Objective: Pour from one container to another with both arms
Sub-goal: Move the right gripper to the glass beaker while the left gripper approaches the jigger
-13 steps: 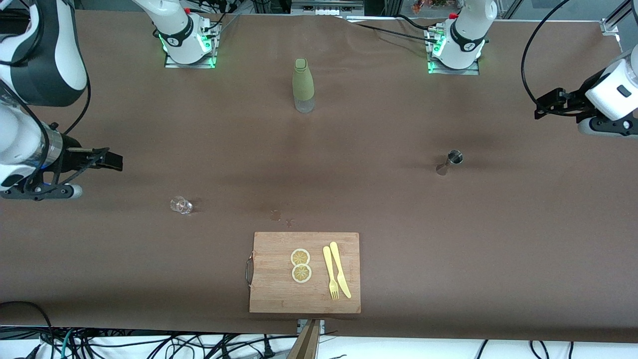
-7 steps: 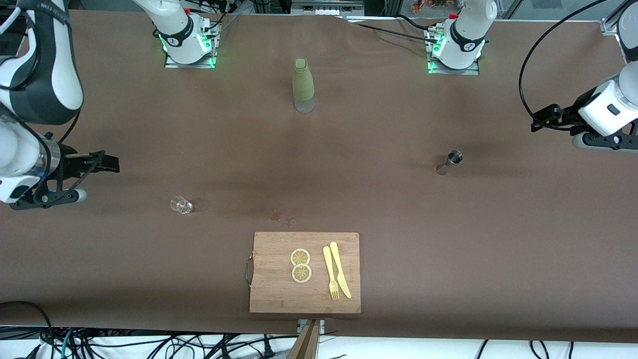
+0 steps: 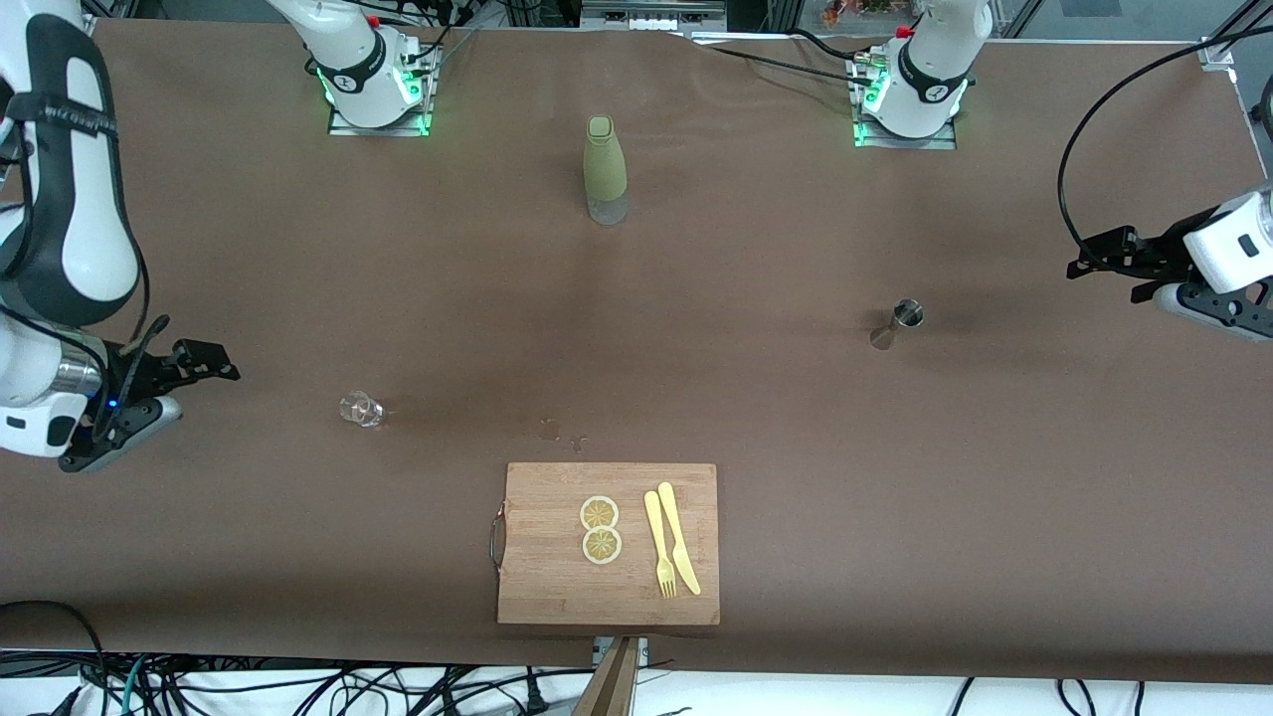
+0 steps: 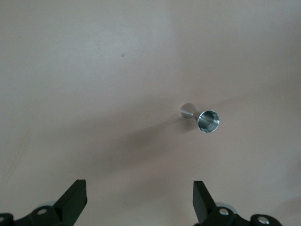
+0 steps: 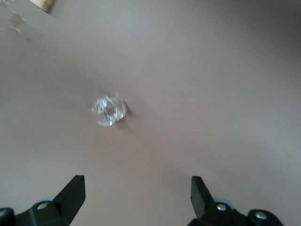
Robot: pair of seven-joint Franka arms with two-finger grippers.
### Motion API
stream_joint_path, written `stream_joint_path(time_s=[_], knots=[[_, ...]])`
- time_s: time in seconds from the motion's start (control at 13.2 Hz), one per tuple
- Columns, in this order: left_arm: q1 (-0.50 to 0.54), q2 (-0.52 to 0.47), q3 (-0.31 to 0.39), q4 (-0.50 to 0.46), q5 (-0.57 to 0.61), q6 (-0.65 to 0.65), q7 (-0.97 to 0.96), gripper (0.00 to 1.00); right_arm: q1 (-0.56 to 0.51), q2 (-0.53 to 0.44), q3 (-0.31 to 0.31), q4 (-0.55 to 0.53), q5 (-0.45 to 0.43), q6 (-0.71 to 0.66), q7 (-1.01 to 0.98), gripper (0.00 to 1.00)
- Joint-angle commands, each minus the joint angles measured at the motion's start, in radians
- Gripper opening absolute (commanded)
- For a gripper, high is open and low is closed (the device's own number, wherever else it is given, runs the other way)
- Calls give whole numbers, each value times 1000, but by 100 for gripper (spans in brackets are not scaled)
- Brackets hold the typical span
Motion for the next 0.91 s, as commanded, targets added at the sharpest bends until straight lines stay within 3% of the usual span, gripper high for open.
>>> stream_joint_path(time_s=[0.0, 0.3, 0.83], knots=[[57, 83, -4, 13, -78, 22, 207, 100, -54, 60, 5, -16, 180, 36, -263, 100], [130, 220, -4, 26, -207, 42, 589, 100, -105, 161, 5, -16, 424, 10, -746, 100], [189, 511, -4, 80, -459, 19, 1224, 100, -154, 281, 5, -16, 627, -108, -1153, 100]])
